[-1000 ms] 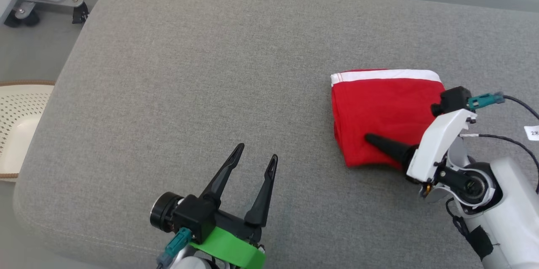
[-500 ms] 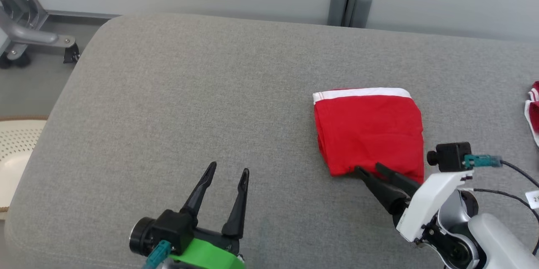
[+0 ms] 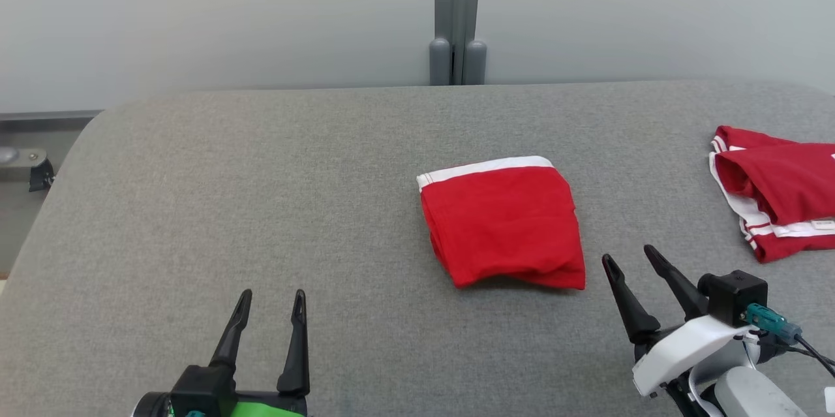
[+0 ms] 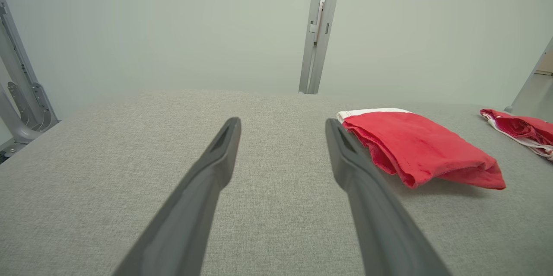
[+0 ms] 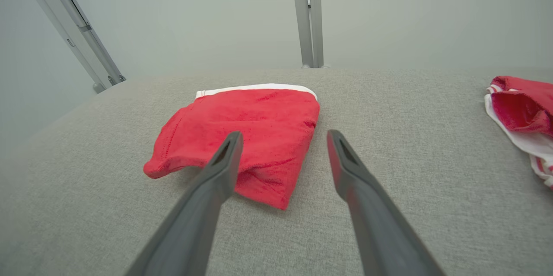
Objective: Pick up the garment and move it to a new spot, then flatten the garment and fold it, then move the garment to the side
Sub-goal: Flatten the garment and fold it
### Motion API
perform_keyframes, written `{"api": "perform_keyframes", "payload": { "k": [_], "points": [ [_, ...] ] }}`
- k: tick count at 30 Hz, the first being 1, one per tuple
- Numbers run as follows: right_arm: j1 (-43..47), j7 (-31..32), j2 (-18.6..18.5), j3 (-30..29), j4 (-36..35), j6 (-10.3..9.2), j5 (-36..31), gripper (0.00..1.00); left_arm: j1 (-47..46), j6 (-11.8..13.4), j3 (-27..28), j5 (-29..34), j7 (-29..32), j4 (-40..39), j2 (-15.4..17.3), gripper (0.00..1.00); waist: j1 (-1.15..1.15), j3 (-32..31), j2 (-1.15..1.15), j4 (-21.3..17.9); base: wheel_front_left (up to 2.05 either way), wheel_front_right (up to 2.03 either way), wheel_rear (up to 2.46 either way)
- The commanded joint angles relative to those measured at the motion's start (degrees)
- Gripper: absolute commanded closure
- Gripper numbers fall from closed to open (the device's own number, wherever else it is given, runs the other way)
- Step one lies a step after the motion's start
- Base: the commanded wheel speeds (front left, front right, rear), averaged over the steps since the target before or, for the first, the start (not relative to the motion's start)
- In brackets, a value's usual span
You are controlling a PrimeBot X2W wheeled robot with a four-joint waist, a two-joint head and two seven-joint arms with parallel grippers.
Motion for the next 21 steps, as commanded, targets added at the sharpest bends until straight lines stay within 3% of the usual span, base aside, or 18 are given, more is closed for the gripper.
{"api": "perform_keyframes", "payload": {
  "k": [1, 10, 21],
  "points": [
    [0.17, -0.44, 1.06, -1.33, -1.32, 0.02, -1.86, 0.00, 1.13, 0.24, 0.68, 0.75, -0.16, -0.75, -0.14, 0.00, 0.00, -1.90, 0.00, -2.02, 0.00, 0.00, 0.00],
    [8.18, -0.39, 8.31, -11.82, -13.14, 0.02, -15.06, 0.00, 4.57, -0.98, 4.26, 2.83, -0.16, -3.70, -1.05, 0.00, 0.00, -3.06, 0.00, -2.54, 0.00, 0.00, 0.00],
    [14.46, -0.42, 11.52, -14.08, -14.42, 0.01, -19.30, 0.00, 6.68, -1.46, 6.16, 5.93, -0.16, -3.33, -1.46, 0.00, 0.00, -4.39, 0.00, -1.51, 0.00, 0.00, 0.00]
  ]
}}
